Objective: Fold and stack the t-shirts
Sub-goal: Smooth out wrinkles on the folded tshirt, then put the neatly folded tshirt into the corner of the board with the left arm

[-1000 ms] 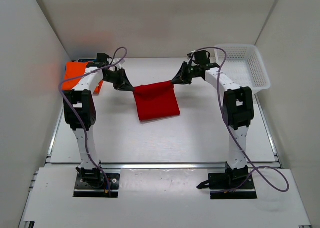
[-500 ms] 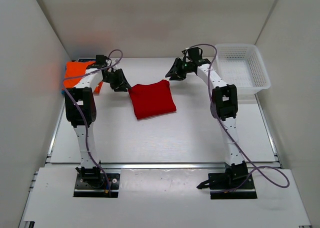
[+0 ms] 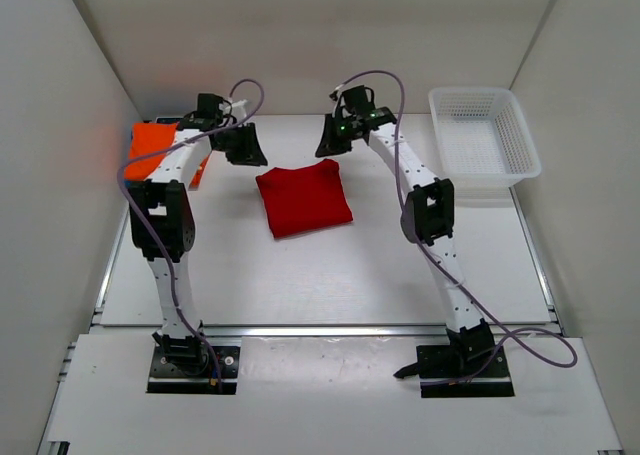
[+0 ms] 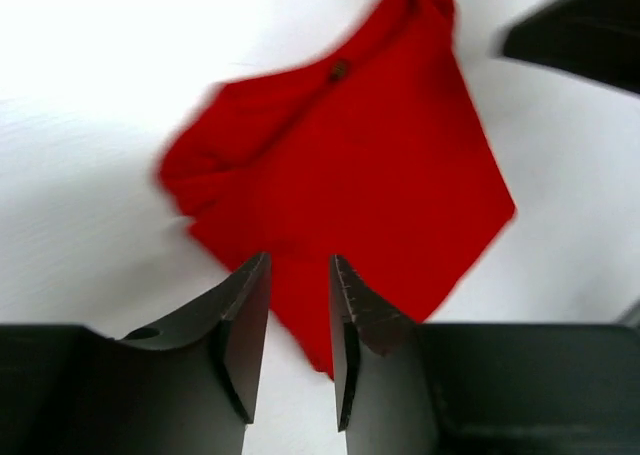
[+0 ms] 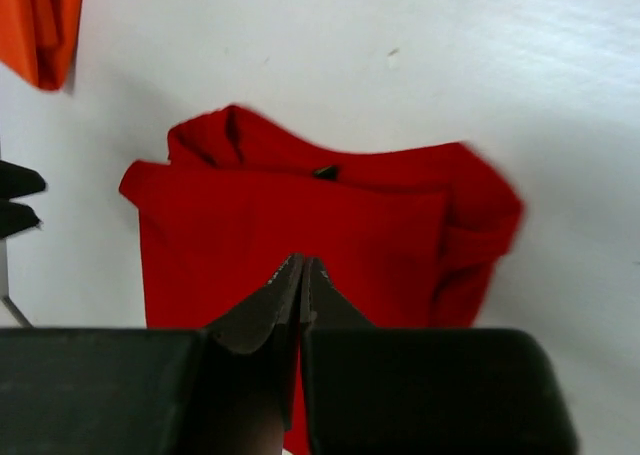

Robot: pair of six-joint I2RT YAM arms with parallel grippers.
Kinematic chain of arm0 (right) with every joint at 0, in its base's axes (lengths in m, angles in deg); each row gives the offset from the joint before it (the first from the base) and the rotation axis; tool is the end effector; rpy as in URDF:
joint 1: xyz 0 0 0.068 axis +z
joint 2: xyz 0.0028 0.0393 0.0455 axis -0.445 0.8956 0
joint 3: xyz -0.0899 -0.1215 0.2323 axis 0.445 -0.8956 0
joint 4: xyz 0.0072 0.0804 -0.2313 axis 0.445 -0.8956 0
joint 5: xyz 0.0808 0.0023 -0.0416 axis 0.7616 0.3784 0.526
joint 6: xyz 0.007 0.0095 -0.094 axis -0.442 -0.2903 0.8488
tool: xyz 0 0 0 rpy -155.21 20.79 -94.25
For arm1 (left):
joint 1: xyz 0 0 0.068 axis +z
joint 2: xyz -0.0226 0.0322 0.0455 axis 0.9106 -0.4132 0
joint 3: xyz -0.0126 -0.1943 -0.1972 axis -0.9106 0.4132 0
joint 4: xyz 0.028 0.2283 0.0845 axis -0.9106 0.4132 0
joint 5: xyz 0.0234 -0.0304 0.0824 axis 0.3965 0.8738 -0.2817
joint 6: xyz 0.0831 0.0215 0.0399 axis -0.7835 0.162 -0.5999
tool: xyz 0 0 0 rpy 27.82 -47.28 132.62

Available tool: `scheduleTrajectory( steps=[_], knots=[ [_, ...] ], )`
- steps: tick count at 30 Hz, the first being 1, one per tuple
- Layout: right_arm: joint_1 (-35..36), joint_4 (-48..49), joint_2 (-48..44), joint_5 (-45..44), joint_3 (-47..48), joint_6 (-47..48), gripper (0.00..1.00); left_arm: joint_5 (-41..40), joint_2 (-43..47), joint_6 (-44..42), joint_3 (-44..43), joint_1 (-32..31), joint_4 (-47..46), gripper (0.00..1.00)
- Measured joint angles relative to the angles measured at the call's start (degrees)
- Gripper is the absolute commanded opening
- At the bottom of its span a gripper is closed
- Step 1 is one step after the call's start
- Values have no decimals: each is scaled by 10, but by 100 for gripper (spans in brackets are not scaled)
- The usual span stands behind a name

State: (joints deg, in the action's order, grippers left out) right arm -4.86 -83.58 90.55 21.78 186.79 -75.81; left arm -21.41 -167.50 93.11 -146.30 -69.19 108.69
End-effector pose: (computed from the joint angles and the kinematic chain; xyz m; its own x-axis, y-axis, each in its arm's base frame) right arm 0.5304 0.2491 0.2048 -0.8458 0.0317 -0.5326 -0.3158 0.7749 0.5475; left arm 0.4690 -0.0722 0.2217 -0.8591 -0.0339 -0.5106 0.2449 0.8489 -0.4683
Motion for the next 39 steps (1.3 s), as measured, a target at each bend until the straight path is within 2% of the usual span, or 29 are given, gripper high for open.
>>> scheduleTrajectory(
  steps=[6, 10, 15, 18, 20, 21, 22, 23, 25, 28, 32, 35, 39],
  knots=[
    [24, 0, 22, 15, -13, -17, 0, 70, -15, -15, 56, -45, -4, 43],
    [16, -25, 64, 11, 15, -18, 0, 54, -37, -13, 78, -61, -12, 47],
    [8, -71, 112, 11, 57, -23, 0, 7, -54, -9, 93, -48, -28, 53],
    [8, -95, 113, -3, 73, -21, 0, -17, -55, -10, 92, -42, -32, 51],
    [8, -103, 113, -7, 76, -20, 0, -26, -55, -15, 88, -40, -27, 58],
    [9, -104, 113, -8, 76, -20, 1, -28, -50, -16, 88, -39, -26, 65],
    [9, -104, 113, -8, 76, -19, 3, -32, -43, -18, 89, -40, -23, 83],
    [9, -104, 112, -10, 76, -18, 7, -35, -30, -20, 92, -39, -22, 90],
    [9, -104, 106, -14, 76, -18, 17, -39, 9, -22, 105, -39, -15, 99],
    [10, -111, 83, -38, 75, -14, 27, -40, 91, -25, 130, -37, -8, 99],
    [15, -153, 8, -96, 75, 14, 30, -39, 173, -34, 178, -38, -4, 98],
    [20, -192, -70, -143, 65, 37, 29, -39, 159, -31, 210, -43, 1, 99],
    [20, -235, -183, -189, 20, 43, 25, -40, 77, -19, 240, -46, 3, 98]
  ],
)
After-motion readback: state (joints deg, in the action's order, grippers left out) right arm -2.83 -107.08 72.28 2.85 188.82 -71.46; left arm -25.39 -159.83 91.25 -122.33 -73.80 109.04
